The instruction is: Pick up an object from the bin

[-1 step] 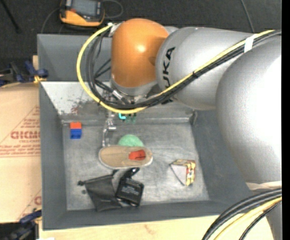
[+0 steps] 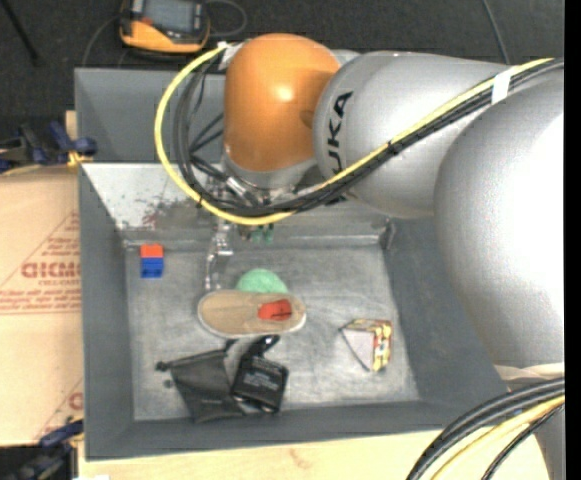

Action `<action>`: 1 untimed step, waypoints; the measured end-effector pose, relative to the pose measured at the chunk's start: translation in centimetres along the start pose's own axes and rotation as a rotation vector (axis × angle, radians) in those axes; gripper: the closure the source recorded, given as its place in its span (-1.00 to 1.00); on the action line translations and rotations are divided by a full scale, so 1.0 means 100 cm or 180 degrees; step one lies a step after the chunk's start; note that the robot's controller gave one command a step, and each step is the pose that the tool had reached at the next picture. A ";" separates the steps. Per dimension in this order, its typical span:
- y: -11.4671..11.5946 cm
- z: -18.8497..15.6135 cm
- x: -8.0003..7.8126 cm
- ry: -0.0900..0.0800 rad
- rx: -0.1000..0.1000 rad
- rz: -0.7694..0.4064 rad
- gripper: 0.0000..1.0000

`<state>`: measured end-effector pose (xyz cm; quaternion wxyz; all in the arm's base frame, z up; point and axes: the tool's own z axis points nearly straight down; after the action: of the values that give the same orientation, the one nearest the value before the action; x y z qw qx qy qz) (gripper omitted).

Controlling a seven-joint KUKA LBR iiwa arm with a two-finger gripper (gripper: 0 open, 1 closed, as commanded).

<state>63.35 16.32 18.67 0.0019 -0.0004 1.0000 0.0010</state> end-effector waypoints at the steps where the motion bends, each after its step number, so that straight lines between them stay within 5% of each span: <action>1: -0.011 0.031 0.006 -0.0025 -0.0001 -0.0428 -1.00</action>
Offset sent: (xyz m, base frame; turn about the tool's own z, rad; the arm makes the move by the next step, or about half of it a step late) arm -0.0188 -0.0388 -0.0560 -0.3771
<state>62.77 15.22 15.57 0.0060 -0.0676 0.9977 0.0010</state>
